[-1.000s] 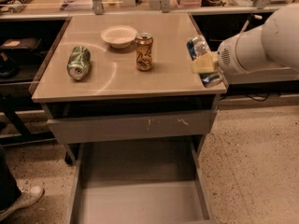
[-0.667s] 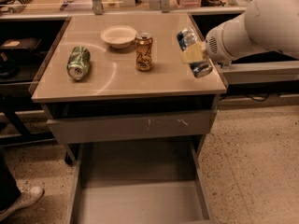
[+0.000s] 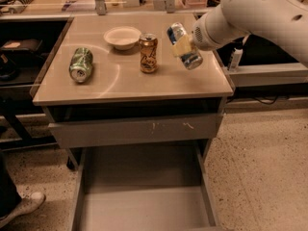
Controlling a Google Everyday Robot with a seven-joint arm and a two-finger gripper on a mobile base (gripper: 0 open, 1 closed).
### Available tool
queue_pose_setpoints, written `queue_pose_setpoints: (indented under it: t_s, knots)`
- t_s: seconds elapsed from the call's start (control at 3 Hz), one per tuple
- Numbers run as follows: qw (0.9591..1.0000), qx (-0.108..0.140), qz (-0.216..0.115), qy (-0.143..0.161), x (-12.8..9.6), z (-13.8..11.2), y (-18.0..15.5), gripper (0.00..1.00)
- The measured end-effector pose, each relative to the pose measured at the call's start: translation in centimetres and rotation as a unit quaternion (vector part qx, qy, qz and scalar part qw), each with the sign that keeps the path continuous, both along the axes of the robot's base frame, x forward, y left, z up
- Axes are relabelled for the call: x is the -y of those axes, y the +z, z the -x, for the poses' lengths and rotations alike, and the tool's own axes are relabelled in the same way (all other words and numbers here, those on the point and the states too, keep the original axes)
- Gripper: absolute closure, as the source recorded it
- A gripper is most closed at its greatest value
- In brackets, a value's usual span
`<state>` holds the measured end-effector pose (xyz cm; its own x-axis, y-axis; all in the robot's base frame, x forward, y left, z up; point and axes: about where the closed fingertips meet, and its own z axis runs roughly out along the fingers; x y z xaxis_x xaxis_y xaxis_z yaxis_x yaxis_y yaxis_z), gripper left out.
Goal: Pick redbull can from middle drawer and place on counter
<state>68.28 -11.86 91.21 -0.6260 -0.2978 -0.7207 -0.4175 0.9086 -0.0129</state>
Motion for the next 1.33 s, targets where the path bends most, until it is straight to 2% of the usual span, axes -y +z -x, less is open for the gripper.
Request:
queue_pose_setpoints:
  t_s: [0.33, 0.67, 1.33]
  knots:
    - [0.9998, -0.018, 0.004, 0.002, -0.3, -2.8, -1.8, 1.0]
    - [0.9994, -0.03, 0.014, -0.002, 0.4, -4.6, -3.6, 1.0]
    - [0.9977, -0.056, 0.036, -0.007, 1.2, -5.8, -7.2, 1.0]
